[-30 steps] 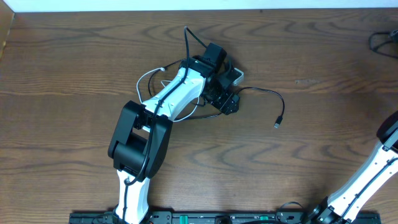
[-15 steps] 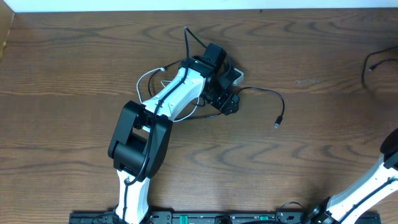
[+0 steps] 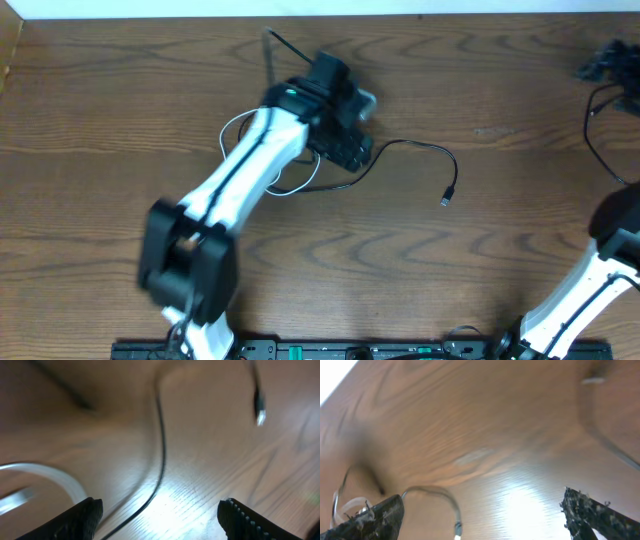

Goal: Untangle cables

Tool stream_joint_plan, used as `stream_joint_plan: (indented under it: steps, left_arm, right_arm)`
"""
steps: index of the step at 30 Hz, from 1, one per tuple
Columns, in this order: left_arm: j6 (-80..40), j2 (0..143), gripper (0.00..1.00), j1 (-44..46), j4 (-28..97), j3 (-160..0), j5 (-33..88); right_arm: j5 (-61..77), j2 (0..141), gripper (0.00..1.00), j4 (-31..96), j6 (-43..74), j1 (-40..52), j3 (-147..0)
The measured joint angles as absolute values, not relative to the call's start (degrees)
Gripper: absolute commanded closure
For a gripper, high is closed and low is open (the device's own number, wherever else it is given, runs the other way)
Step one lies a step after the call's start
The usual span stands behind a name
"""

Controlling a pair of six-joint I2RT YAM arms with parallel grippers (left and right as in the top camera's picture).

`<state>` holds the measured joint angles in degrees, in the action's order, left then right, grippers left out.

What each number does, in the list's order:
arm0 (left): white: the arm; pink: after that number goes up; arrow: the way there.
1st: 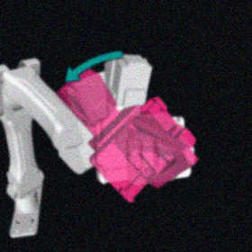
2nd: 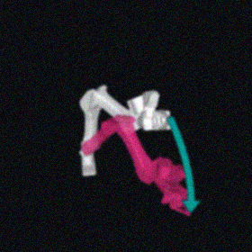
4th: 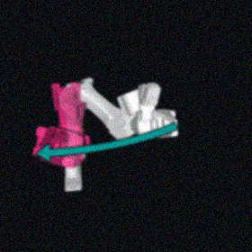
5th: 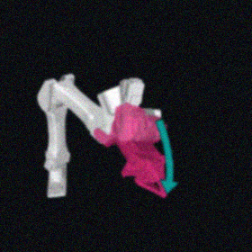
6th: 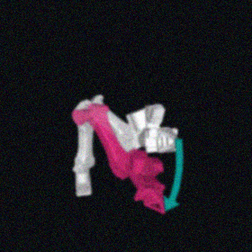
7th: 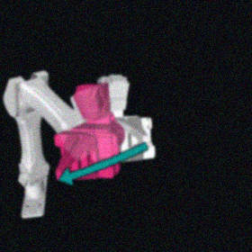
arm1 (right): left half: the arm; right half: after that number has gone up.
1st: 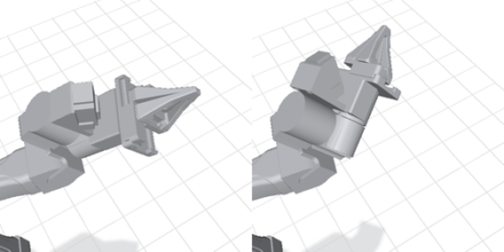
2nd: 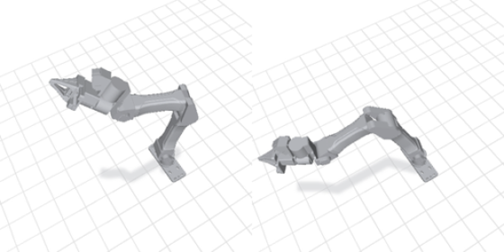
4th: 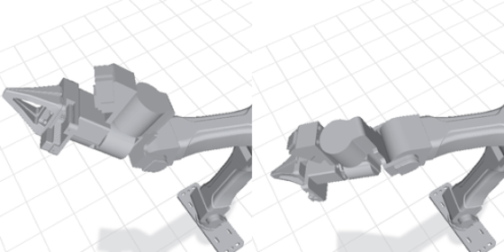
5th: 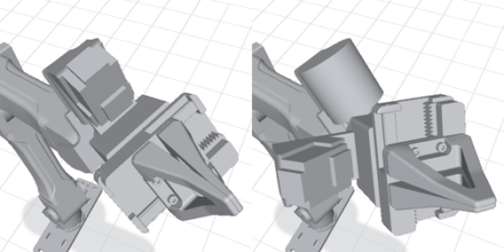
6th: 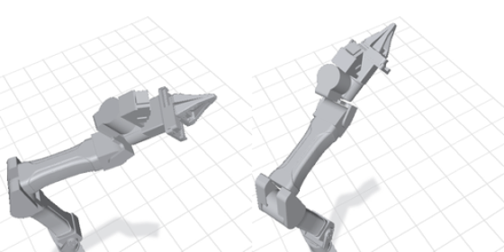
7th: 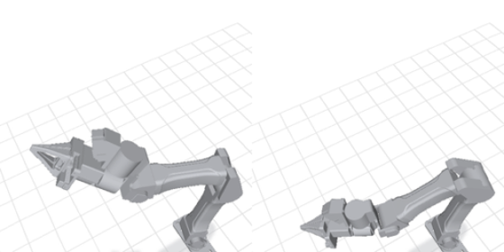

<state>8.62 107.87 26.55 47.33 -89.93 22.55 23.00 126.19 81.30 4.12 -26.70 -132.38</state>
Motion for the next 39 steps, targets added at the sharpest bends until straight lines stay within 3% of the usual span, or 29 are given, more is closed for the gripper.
stream_joint_plan:
  steps: [7, 12, 18, 23, 27, 30, 34, 39]
  left_arm:
    - [-7.7, 91.7, 0.25, 19.4, 57.6, -93.3, 11.4]
    - [-14.4, 92.3, 0.25, 14.6, 60.4, -91.0, 7.5]
    - [-20.9, 97.5, 0.31, 14.3, 54.6, -83.0, 4.8]
    - [-24.1, 103.5, 0.44, 14.3, 45.0, -78.2, 3.4]
    - [-25.0, 108.5, 0.60, 14.3, 39.9, -77.7, 3.0]
    - [-25.3, 110.9, 0.92, 14.3, 37.3, -77.6, 2.8]
    - [-25.2, 111.3, 0.92, 14.3, 36.9, -77.5, 2.6]
    - [-22.2, 108.1, 0.93, 14.3, 45.9, -80.6, 2.7]
  right_arm:
    - [23.7, 126.2, 0.02, 82.7, -0.9, -12.4, -132.4]
    - [20.3, 126.2, 0.02, 82.1, 0.4, -6.3, -132.4]
    - [17.6, 126.2, 0.02, 82.1, 2.8, -6.0, -132.4]
    - [16.7, 126.2, 0.02, 83.9, 3.5, -6.2, -132.4]
    - [16.7, 126.2, 0.03, 84.6, 3.5, -6.2, -132.4]
    - [16.7, 126.2, 0.03, 84.7, 3.5, -6.2, -132.4]
    - [16.7, 126.2, 0.05, 84.7, 3.7, -6.2, -132.4]
    - [17.0, 126.2, 0.07, 84.7, 3.8, -6.0, -132.4]
